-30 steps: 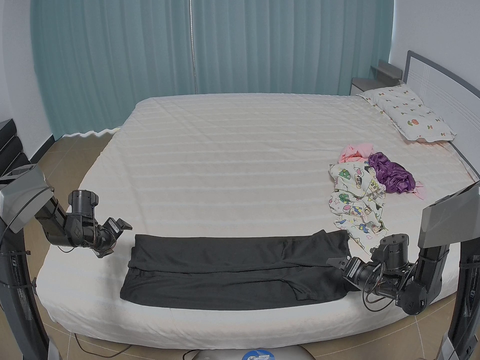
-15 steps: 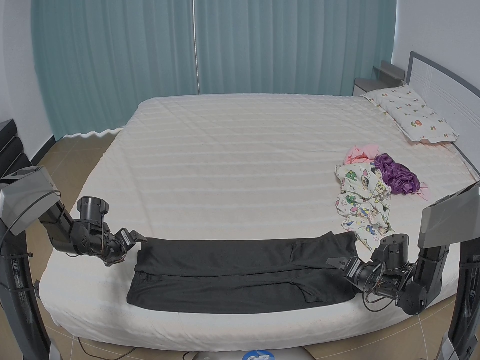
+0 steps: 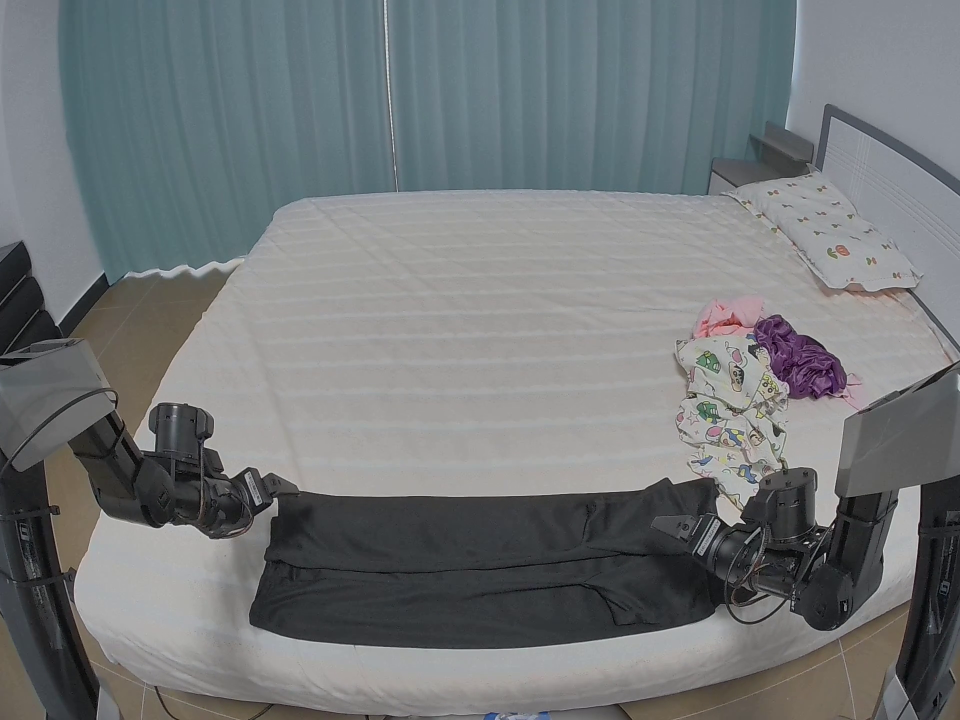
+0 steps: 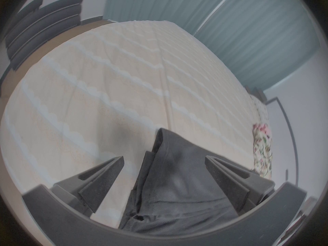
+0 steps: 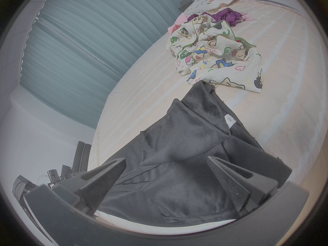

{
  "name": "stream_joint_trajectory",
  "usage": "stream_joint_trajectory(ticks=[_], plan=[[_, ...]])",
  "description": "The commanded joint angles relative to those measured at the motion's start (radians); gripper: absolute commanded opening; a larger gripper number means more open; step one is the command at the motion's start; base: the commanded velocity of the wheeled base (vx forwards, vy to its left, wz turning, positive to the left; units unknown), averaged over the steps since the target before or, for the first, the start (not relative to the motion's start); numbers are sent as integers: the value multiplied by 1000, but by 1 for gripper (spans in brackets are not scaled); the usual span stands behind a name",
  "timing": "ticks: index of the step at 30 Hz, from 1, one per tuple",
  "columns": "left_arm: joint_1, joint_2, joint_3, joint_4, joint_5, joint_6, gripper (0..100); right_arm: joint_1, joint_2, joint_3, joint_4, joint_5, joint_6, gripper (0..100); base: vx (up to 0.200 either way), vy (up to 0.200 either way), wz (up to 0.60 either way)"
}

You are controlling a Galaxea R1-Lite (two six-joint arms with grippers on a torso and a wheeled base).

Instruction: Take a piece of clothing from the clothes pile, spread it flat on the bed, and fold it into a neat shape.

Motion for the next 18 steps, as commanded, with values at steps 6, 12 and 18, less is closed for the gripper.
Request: stream_joint_trajectory(ticks=[6,12,18], plan=[[-38,2,100,-13,-2,122,100,2,2,2,0,1,0,100,0,0,0],[-38,-6,111,-11,-2,116,100,2,1,2,0,1,0,100,0,0,0],[-41,-4,126,-19,-2,119,100,15,-4,2,0,-1,0,100,0,0,0]])
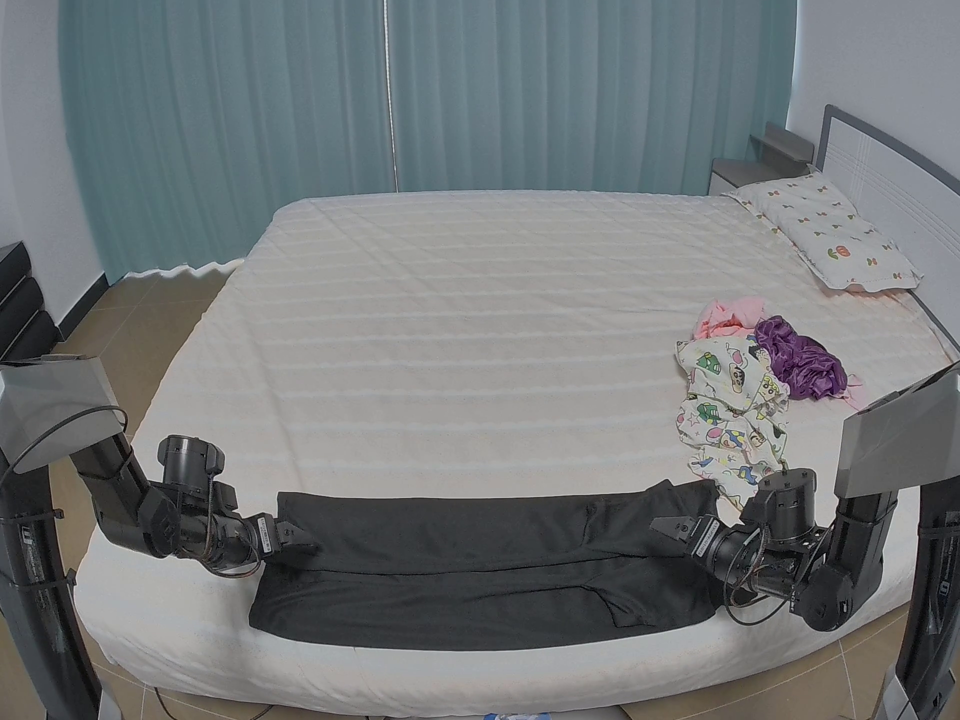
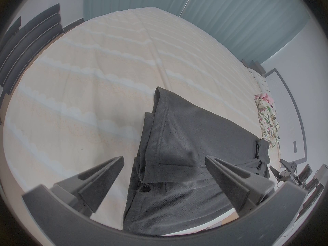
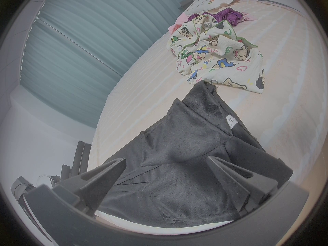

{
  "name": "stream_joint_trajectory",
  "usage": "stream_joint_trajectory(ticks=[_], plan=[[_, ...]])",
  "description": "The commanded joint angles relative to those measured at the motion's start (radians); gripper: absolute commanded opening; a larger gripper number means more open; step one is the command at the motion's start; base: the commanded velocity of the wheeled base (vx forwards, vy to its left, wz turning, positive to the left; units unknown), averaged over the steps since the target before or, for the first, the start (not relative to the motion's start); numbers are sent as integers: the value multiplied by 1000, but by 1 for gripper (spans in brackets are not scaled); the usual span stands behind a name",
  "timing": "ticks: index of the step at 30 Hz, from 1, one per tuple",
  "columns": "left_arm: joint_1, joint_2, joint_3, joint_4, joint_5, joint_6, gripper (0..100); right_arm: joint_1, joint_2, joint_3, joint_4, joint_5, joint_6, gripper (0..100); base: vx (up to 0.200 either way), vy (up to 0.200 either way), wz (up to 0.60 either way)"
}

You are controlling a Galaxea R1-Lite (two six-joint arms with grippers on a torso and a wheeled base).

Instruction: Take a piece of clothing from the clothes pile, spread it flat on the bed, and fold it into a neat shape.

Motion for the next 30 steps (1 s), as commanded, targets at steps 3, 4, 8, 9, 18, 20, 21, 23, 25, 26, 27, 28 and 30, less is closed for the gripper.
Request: stream_joint_trajectory(ticks=[3,4,8,9,18,20,21,23,25,26,27,28,30], plan=[[-14,6,-3,-5,11,-2,100,9,-2,1,-11,-1,0,100,0,0,0],[-14,6,-5,-5,12,-2,100,9,0,1,-13,1,0,100,0,0,0],[-12,-7,-5,-3,12,-5,100,9,0,1,-14,-1,0,100,0,0,0],[-12,-10,-2,-3,11,-5,100,9,-2,1,-13,-1,0,100,0,0,0],[-5,-11,0,-3,7,-12,100,8,-2,6,-14,-1,0,100,0,0,0],[-3,-16,-3,-3,9,-30,100,9,-3,12,-16,-1,-2,100,-200,0,0],[-3,-17,-2,-3,7,-41,100,9,-3,12,-19,-1,-2,100,-200,0,0],[-2,-22,0,-3,4,-42,100,8,-2,13,-28,1,-2,100,0,0,0],[0,-23,3,-3,1,-42,100,9,-2,15,-36,-1,-2,100,0,0,0],[0,-23,1,-3,1,-42,100,8,-2,15,-36,-1,-2,100,0,0,0],[0,-23,1,-5,1,-44,100,8,0,15,-36,-1,-2,100,0,0,0],[1,-23,-2,-3,1,-45,100,8,0,15,-37,1,-2,100,0,0,0],[3,-23,-2,-3,1,-45,100,8,-2,15,-37,1,-2,100,0,0,0]])
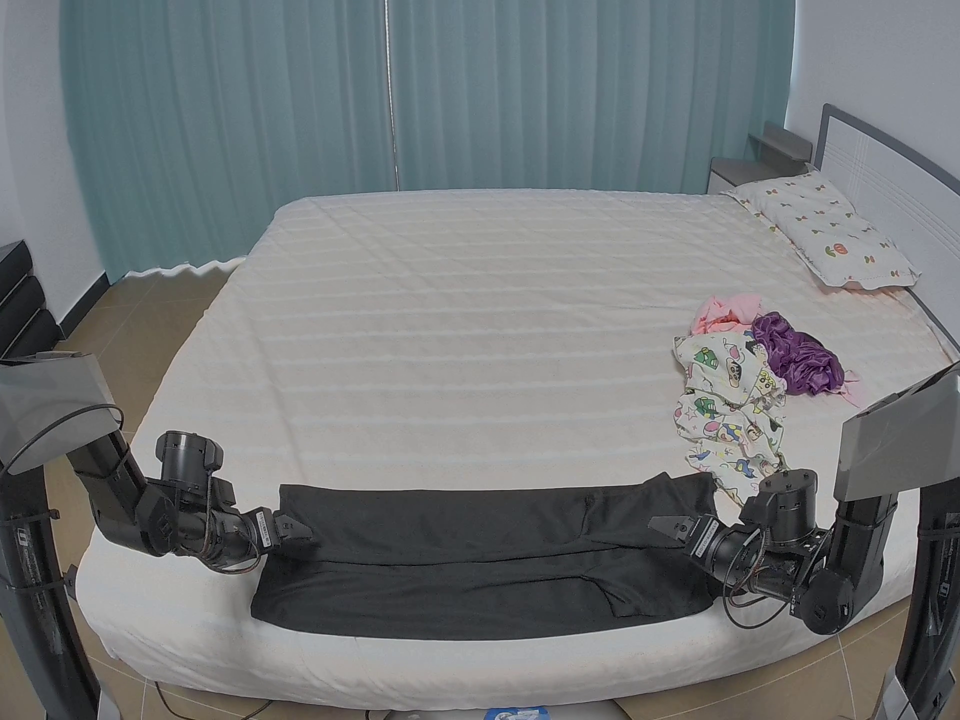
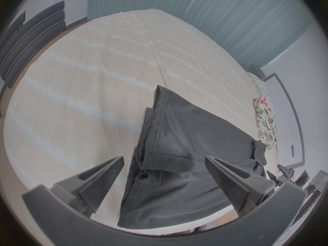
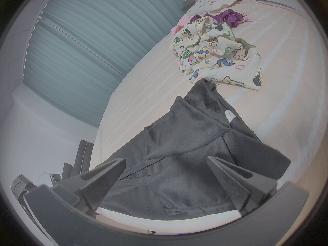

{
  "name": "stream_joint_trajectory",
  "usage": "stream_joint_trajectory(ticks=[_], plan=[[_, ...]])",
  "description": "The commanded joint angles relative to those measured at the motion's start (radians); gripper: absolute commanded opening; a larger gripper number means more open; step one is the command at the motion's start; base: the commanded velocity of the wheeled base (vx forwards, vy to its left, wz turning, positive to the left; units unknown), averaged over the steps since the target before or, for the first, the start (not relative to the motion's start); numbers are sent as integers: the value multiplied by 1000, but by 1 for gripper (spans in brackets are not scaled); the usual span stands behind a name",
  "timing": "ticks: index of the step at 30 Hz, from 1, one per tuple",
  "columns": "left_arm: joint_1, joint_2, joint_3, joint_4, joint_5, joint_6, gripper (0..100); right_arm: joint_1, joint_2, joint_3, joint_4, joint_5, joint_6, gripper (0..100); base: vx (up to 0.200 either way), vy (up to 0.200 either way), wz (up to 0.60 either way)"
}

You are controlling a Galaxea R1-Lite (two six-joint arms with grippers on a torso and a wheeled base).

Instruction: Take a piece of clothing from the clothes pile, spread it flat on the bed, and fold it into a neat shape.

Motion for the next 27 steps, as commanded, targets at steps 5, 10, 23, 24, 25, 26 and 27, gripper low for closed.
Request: stream_joint_trajectory(ticks=[5,10,23,24,25,26,27], plan=[[7,0,0,-21,0,1,100,0,0,-1,-1,1,0,100,-120,0,0],[7,-3,5,-47,2,-2,100,0,0,-1,-1,1,0,100,0,0,0],[7,-4,-6,-48,2,-33,100,0,0,-1,-1,1,0,100,0,0,0],[6,-4,-9,-51,2,-48,100,0,0,-1,-1,1,0,100,0,0,0],[3,-6,-15,-51,2,-66,100,0,0,-1,-1,1,0,100,0,0,0],[1,-6,-25,-51,2,-77,100,0,0,-1,-1,-1,0,100,0,0,0],[1,-6,-31,-50,4,-83,100,0,0,-1,-1,1,0,100,0,0,0]])
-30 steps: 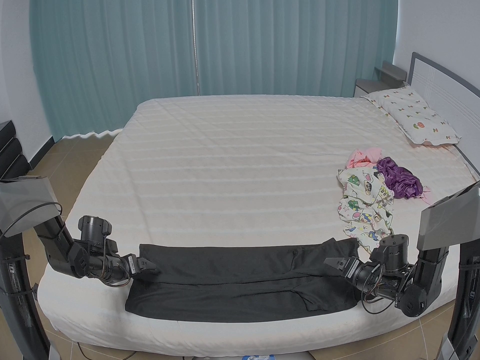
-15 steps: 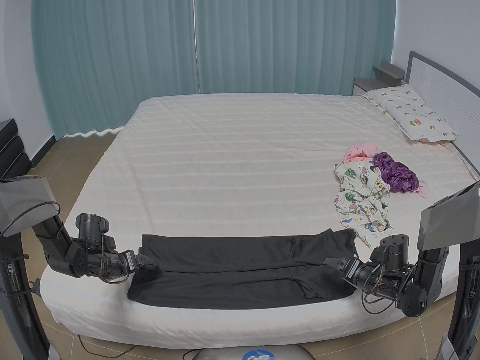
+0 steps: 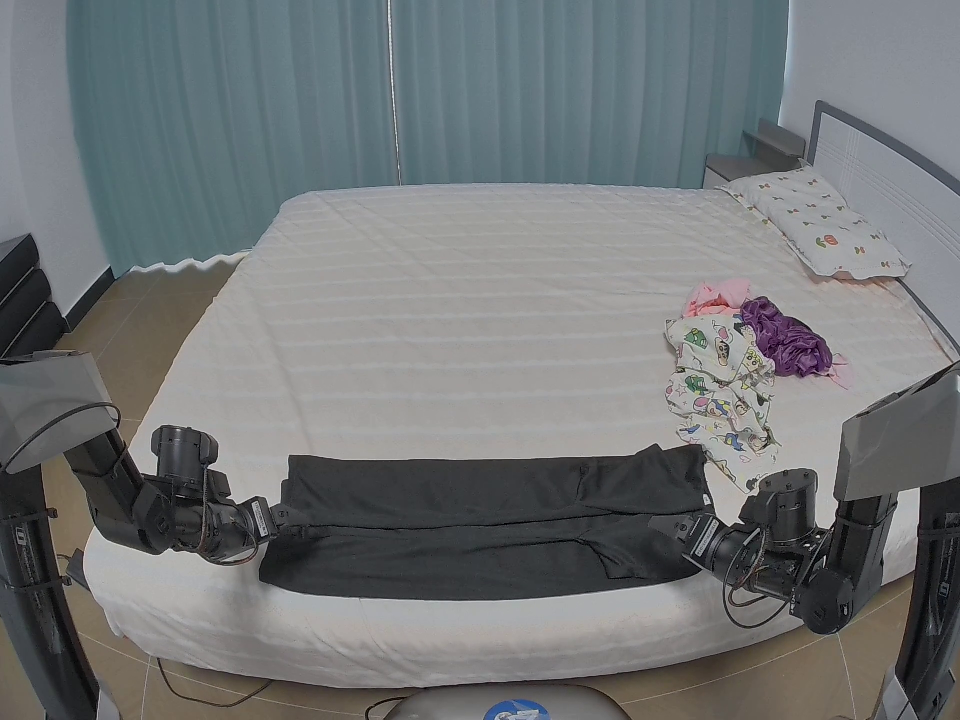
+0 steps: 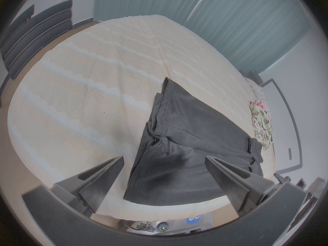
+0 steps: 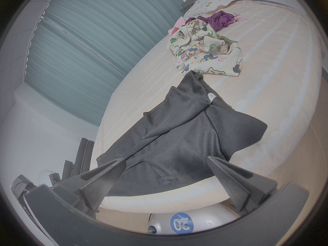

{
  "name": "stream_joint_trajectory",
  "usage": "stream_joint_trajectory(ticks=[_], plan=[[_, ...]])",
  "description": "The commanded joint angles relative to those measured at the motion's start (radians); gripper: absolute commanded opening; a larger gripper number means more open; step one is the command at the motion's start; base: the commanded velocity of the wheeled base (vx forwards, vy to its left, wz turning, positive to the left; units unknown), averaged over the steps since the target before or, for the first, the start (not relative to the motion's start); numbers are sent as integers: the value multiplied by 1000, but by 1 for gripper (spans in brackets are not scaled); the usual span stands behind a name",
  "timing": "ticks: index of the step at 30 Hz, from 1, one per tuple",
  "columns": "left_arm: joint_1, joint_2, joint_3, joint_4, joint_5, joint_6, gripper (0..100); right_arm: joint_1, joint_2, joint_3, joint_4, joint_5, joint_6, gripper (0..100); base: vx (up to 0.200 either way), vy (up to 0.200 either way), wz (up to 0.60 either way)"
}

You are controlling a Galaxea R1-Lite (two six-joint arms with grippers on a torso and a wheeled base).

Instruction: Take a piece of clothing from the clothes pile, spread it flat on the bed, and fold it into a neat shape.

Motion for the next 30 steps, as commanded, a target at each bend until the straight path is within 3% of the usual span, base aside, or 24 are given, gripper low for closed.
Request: stream_joint_trajectory(ticks=[1,9,19,26,30], plan=[[-4,-1,-23,-1,2,-16,100,1,0,0,0,-1,0,100,0,-200,0],[-9,1,-43,-2,9,-16,100,1,2,-1,0,1,0,100,0,-200,0],[-3,13,-120,-2,22,-8,100,1,2,0,0,1,0,100,0,0,0],[-13,116,-180,-4,164,13,100,1,4,2,0,1,2,100,0,0,0],[-4,134,-191,-1,181,65,100,1,4,6,-2,1,0,100,0,0,0]])
